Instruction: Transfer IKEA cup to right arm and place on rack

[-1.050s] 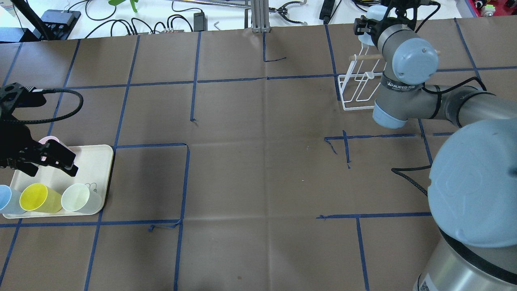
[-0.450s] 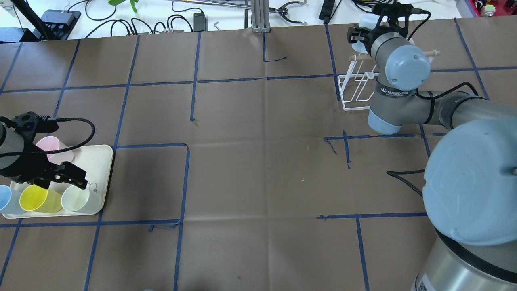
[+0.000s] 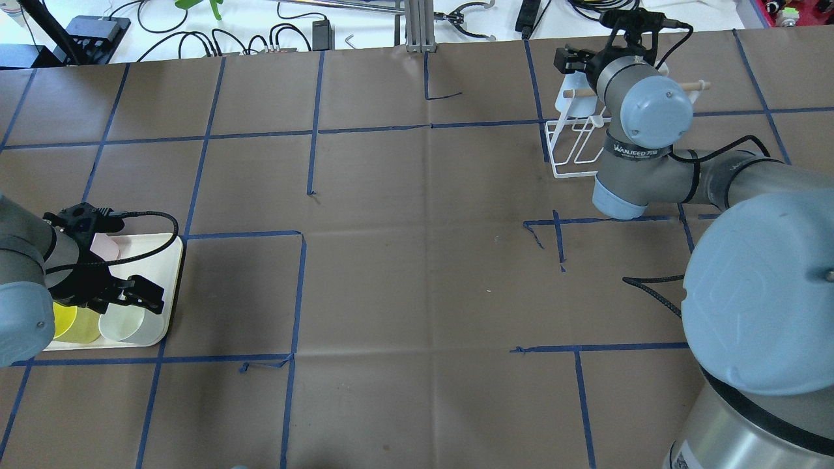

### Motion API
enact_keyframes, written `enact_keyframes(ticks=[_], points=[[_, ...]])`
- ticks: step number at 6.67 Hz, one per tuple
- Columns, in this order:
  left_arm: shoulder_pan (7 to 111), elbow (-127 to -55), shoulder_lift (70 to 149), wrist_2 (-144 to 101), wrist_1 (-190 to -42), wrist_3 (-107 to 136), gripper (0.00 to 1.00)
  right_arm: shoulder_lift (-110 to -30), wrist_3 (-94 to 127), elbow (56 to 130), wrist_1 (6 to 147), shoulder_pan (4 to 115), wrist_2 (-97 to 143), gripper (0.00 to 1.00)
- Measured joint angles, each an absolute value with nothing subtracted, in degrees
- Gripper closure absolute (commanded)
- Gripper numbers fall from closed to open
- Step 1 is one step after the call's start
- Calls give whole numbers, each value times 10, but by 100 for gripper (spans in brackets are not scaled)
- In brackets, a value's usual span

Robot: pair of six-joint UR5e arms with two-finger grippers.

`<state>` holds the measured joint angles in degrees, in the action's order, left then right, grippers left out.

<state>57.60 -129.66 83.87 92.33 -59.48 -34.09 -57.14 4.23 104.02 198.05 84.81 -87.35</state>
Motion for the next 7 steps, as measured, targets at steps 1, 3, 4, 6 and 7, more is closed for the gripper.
enact_keyframes(ticks=[1, 3, 4, 6, 7], points=[[576, -1310, 858, 930, -564, -340, 3, -572, 47, 1039, 1980, 848, -873, 0], [576, -1330, 875, 936, -521, -340, 22, -583, 50, 1035, 1977, 848, -871, 0], [576, -1332, 876, 937, -516, -341, 60, -597, 50, 1033, 1976, 848, -869, 0], [576, -1330, 876, 941, -516, -343, 93, -641, 51, 1035, 1969, 848, -870, 0], [576, -1330, 876, 942, -518, -343, 100, -668, 52, 1038, 1957, 851, -869, 0]])
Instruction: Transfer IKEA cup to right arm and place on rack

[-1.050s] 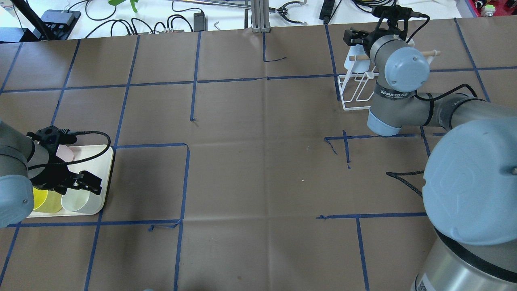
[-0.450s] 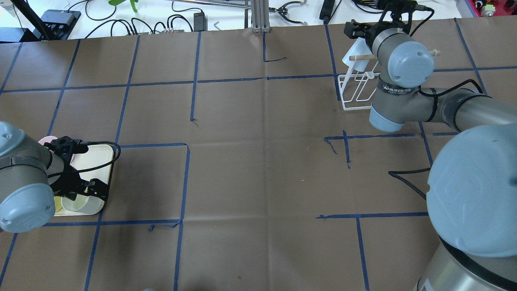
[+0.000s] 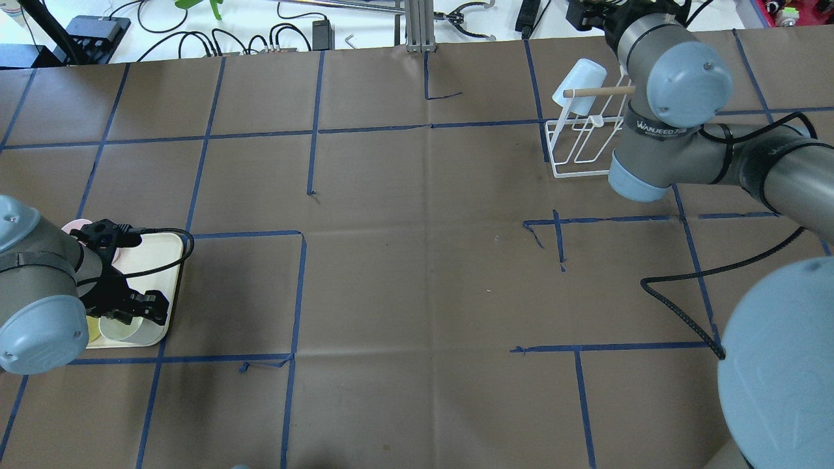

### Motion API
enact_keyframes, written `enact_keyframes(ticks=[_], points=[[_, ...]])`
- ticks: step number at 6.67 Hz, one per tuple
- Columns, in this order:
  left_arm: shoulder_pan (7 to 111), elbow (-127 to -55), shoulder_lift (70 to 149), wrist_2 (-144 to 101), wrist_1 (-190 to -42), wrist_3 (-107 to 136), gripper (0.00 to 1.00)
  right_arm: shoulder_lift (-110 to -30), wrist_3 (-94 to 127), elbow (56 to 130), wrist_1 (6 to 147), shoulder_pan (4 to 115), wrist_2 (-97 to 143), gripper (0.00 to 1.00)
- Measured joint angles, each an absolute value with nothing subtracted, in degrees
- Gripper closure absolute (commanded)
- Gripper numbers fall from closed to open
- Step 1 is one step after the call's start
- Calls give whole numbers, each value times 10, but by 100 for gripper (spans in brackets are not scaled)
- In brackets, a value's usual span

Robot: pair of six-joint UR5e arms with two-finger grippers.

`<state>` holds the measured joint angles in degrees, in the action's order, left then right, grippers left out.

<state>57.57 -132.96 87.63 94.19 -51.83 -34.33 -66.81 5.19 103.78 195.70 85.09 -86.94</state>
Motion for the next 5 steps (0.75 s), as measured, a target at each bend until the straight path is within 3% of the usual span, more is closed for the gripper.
enact_keyframes(ticks=[3, 5], points=[[576, -1311, 874, 947, -522, -350, 100, -725, 152, 1066, 1934, 886, -868, 0], [578, -1247, 870, 958, -573, -354, 100, -757, 317, 1095, 1933, 913, -845, 0]])
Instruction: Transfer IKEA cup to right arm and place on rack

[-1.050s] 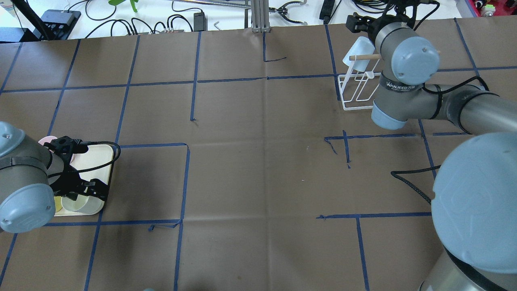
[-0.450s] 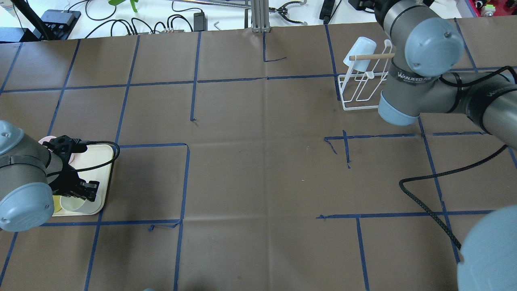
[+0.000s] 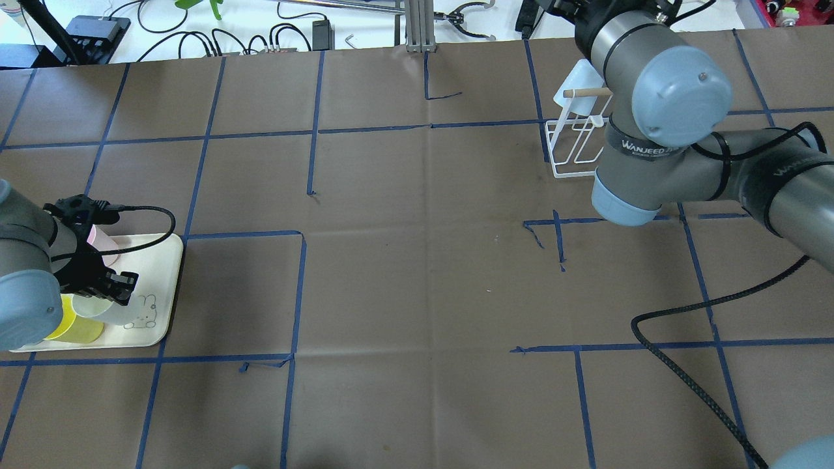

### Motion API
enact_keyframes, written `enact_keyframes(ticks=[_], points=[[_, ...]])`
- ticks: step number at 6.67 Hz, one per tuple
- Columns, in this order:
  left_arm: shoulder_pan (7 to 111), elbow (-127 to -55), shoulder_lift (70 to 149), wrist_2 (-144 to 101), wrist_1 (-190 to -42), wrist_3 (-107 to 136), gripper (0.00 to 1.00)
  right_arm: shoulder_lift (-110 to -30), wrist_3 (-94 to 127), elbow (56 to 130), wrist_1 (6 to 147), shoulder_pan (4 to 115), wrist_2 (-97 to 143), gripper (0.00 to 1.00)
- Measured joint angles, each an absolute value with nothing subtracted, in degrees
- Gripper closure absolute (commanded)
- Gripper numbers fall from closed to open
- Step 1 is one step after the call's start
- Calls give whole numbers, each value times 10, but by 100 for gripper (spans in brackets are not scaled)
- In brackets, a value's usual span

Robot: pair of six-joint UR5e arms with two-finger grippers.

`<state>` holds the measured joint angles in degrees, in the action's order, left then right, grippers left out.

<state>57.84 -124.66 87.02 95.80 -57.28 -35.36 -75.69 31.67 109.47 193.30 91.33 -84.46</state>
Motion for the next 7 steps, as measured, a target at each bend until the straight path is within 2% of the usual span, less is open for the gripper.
enact_keyframes(ticks=[4, 6, 7], points=[[631, -1027, 890, 865, -708, -353, 100, -816, 649, 1164, 1941, 937, -693, 0], [680, -966, 908, 732, -709, -351, 100, -844, 768, 1188, 1951, 943, -669, 0], [693, -958, 911, 645, -691, -351, 100, -853, 812, 1197, 1961, 944, -669, 0]])
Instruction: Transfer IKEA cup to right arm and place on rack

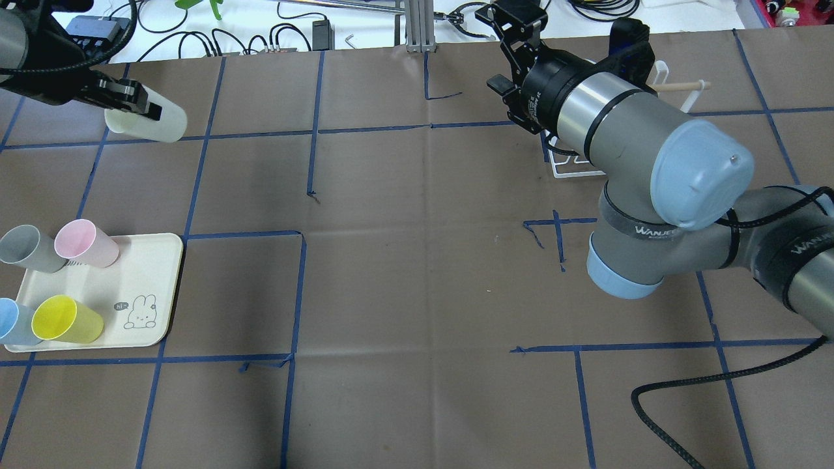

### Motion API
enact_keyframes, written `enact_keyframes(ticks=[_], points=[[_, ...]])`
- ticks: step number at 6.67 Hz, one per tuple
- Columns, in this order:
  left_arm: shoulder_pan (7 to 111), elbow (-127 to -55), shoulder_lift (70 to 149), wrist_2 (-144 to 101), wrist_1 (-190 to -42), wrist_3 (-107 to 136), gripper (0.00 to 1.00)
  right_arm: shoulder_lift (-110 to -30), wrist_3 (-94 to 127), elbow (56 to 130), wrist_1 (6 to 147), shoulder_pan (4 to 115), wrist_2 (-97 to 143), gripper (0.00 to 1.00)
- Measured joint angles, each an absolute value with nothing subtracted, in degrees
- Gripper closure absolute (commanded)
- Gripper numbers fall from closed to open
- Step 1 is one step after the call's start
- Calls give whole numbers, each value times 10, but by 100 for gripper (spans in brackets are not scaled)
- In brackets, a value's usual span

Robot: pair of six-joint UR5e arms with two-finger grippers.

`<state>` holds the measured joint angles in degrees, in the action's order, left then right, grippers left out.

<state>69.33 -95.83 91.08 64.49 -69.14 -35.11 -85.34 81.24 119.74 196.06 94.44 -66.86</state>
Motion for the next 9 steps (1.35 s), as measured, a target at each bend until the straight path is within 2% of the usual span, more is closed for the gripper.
enact_keyframes(ticks=[2, 4, 9], points=[[705, -964, 911, 508, -622, -352, 100, -861, 835, 1212, 1966, 945, -673, 0], [724, -1001, 915, 410, -523, -354, 99, -862, 837, 1217, 1965, 945, -674, 0], [747, -1192, 935, 294, -176, -355, 96, -862, 837, 1228, 1961, 961, -675, 0]])
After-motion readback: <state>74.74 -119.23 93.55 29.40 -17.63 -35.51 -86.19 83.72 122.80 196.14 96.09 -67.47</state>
